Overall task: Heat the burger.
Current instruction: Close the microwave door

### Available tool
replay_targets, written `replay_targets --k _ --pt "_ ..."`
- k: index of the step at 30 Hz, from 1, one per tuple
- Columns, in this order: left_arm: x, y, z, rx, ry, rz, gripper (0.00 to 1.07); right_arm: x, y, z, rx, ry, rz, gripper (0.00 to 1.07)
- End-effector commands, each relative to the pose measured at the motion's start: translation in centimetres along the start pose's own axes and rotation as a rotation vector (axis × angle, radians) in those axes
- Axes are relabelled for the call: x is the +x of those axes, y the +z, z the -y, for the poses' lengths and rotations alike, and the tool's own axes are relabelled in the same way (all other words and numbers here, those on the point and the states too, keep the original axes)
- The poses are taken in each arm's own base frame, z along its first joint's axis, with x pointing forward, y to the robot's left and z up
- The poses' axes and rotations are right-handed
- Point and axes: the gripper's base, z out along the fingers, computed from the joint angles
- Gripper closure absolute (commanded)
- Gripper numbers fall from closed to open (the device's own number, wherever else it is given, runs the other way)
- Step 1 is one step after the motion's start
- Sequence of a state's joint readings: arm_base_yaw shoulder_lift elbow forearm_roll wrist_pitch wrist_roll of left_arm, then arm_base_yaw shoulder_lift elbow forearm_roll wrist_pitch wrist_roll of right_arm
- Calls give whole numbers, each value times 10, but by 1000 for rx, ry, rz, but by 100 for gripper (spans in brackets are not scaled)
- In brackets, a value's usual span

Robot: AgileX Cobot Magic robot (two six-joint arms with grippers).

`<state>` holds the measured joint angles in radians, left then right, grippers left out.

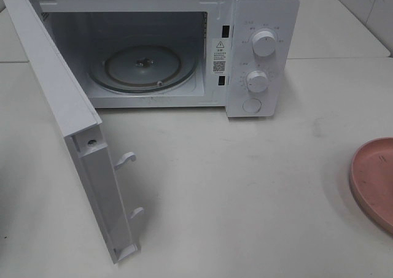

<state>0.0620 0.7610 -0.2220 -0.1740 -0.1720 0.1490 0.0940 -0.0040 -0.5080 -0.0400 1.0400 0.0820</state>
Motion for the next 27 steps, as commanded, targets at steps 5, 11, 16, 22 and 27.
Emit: replay_targets --k 5,11,16,22,27 --pt "-3 23 3 15 131 142 107 2 -3 0 2 10 27 35" --pt "2 37 12 85 122 155 107 2 -3 0 2 10 27 35" --pt "10 43 27 174 171 120 107 2 -3 0 2 10 27 35" --pt "22 47 57 345 258 89 107 2 -3 0 2 10 27 35" --pt "28 50 69 406 266 89 107 2 -3 0 2 10 27 35"
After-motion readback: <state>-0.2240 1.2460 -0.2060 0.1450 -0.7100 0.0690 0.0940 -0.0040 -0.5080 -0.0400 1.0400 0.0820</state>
